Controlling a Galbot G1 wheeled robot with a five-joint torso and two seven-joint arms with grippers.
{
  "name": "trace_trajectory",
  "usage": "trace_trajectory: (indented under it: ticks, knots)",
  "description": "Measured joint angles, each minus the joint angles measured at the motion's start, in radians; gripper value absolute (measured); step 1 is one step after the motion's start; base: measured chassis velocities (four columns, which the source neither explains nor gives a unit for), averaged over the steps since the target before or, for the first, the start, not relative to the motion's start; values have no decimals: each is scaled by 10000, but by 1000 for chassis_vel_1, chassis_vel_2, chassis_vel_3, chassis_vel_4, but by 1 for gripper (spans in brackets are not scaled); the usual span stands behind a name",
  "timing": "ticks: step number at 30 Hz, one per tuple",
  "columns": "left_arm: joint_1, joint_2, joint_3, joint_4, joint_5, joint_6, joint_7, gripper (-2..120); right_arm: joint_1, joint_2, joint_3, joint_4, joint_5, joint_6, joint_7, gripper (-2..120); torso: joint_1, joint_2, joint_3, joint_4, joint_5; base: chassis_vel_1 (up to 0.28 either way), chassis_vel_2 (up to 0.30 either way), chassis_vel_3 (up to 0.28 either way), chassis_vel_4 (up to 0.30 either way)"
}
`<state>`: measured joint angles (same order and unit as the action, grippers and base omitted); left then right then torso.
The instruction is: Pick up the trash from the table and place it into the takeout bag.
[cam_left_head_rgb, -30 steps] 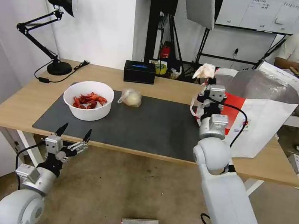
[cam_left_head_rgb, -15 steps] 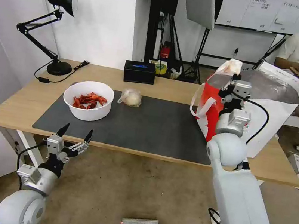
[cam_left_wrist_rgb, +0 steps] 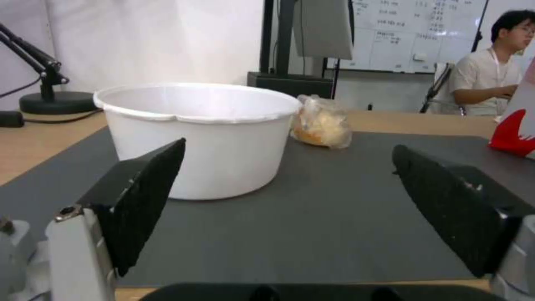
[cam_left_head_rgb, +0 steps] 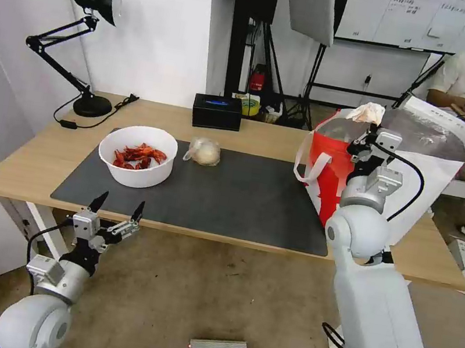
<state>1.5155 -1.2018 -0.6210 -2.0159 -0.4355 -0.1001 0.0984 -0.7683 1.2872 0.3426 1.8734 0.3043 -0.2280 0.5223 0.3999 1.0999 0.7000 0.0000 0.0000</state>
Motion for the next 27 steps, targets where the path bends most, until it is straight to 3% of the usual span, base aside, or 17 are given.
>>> trace_trajectory:
  ticks: [4, 8, 11, 23, 27]
  knots:
    - [-2, -6, 7, 0, -8, 0, 0, 100, -31, 0, 2, 122, 297, -84, 57, 2, 0, 0, 0, 0, 0, 0, 0, 0, 0]
    - [0, -16, 16, -1, -35, 0, 0, 100, -39, 0, 2, 175, 446, -132, 81, 14, 0, 0, 0, 0, 0, 0, 0, 0, 0]
    - [4, -30, 36, -8, -59, 4, 0, 100, -32, -5, 1, 219, 514, -187, 88, 31, 0, 0, 0, 0, 0, 0, 0, 0, 0]
    - [6, -27, 46, -54, -60, 15, -3, 100, -60, -94, 20, 250, 545, -227, 88, 69, 0, 0, 0, 0, 0, 0, 0, 0, 0]
    - [22, -35, 48, -58, -60, 17, -7, 100, -103, -106, 22, 292, 545, -238, 64, 89, 0, 0, 0, 0, 0, 0, 0, 0, 0]
